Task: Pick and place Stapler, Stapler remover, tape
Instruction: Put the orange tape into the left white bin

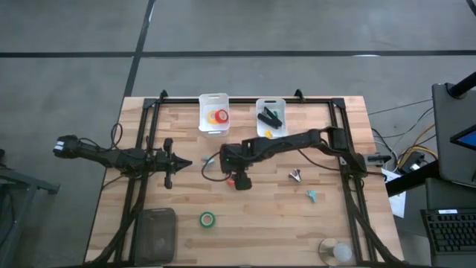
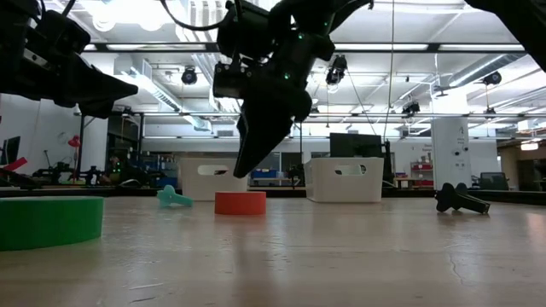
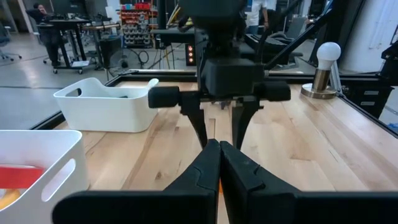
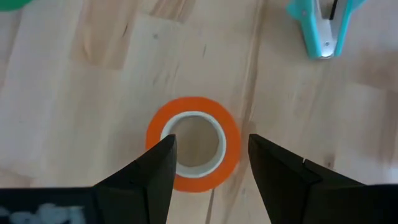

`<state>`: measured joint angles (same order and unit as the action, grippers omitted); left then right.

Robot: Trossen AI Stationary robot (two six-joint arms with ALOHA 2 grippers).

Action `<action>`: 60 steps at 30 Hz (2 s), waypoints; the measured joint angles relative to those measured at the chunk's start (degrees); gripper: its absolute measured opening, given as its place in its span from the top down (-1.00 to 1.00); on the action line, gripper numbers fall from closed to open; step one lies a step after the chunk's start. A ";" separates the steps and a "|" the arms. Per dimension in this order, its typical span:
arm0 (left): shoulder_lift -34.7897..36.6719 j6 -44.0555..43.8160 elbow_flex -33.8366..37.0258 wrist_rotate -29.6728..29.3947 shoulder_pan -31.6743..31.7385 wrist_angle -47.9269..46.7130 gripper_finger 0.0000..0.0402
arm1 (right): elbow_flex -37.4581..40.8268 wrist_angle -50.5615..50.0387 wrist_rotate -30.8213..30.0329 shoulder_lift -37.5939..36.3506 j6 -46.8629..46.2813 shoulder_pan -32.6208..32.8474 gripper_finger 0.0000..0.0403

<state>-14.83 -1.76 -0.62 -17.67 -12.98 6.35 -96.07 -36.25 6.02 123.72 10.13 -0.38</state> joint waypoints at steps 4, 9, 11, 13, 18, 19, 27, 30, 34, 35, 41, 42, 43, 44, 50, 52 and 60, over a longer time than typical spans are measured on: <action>0.00 0.00 0.02 0.00 0.01 0.00 0.94 | 1.90 3.41 -0.11 0.00 -0.25 -0.10 0.04; 0.00 0.00 0.00 0.00 0.01 0.00 0.94 | 3.72 6.53 -1.18 0.00 -1.63 -0.19 0.04; 0.00 0.00 0.02 0.00 0.00 -0.01 0.94 | 4.35 6.63 -2.21 0.00 -2.00 -0.16 0.04; 0.00 0.00 0.01 -0.01 0.01 0.00 0.94 | 4.54 6.55 -3.42 0.04 -2.08 -0.15 0.04; 0.00 0.00 0.01 0.00 -0.01 0.00 0.94 | 4.56 7.05 -3.63 0.04 -2.83 -0.26 0.04; 0.00 0.00 0.01 -0.01 0.00 0.00 0.94 | 4.64 7.07 -3.63 0.04 -2.84 -0.26 0.04; 0.00 0.00 0.00 -0.02 0.01 -0.02 0.94 | 7.64 9.12 -3.62 0.09 -4.39 -0.26 0.04; 0.00 0.00 0.02 0.00 0.00 -0.02 0.94 | 8.35 9.80 -3.58 0.07 -4.98 -0.28 0.04; 0.00 0.00 0.01 -0.02 0.01 0.00 0.94 | 8.45 10.47 -3.58 0.07 -5.26 -0.26 0.04; 0.00 0.00 0.02 -0.01 -0.01 0.00 0.94 | 8.45 10.49 -3.58 0.07 -5.26 -0.26 0.05; 0.00 0.00 0.02 0.00 -0.01 0.00 0.94 | 8.50 10.42 -3.40 0.07 -5.17 -0.25 0.26; 0.00 0.00 0.01 -0.01 -0.01 0.00 0.94 | 8.50 10.41 -3.39 0.07 -5.07 -0.24 0.32; 0.00 0.00 0.02 0.00 -0.01 -0.02 0.94 | 8.50 10.30 -3.45 0.07 -4.89 -0.24 0.38; 0.00 0.00 0.00 0.00 0.01 0.00 0.94 | 8.54 10.07 -3.45 0.07 -4.62 -0.29 0.44; 0.00 0.00 0.01 -0.02 -0.01 -0.02 0.94 | 8.35 9.72 -3.67 0.09 -3.48 -0.46 0.77; 0.00 0.00 0.00 0.00 -0.01 -0.02 0.94 | 8.04 9.75 -3.67 0.09 -3.13 -0.44 0.82; 0.00 0.00 0.02 0.00 -0.01 -0.02 0.94 | 4.01 9.04 -6.51 -1.10 -1.10 -0.74 0.74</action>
<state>-14.83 -1.76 -0.60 -17.68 -12.99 6.33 -92.06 -27.21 -0.49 122.62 9.02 -1.12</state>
